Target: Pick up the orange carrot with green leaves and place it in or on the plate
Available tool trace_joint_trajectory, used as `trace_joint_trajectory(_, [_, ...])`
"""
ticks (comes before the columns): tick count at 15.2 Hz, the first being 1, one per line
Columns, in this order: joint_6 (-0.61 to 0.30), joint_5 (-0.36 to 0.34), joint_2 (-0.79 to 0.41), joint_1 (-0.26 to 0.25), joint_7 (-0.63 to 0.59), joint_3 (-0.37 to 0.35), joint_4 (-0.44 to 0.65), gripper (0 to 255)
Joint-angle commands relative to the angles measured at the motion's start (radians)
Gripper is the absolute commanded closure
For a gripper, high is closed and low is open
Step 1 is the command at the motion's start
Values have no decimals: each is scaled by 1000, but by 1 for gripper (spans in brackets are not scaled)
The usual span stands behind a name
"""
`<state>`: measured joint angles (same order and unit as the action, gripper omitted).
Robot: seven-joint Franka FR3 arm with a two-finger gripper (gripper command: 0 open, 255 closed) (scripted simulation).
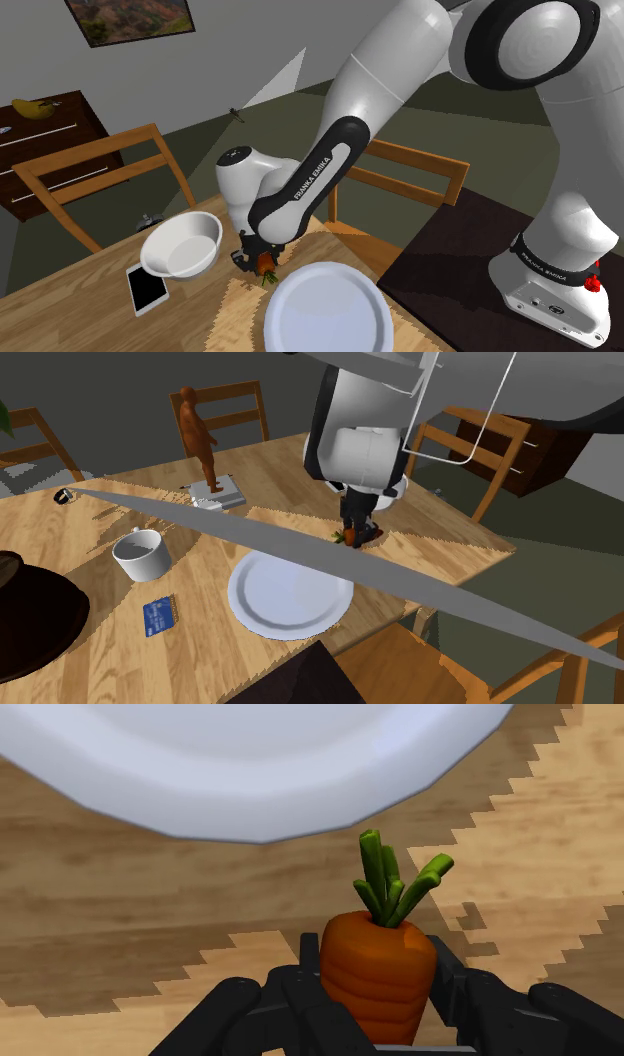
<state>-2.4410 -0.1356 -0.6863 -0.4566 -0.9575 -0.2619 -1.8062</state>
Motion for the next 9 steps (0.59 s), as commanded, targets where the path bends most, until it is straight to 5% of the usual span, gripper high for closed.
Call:
trace_joint_trajectory(1, [14,4,18,3,1,-4,-4,255])
trace_joint_trajectory(9, [84,25,97,17,9,-22,-12,255])
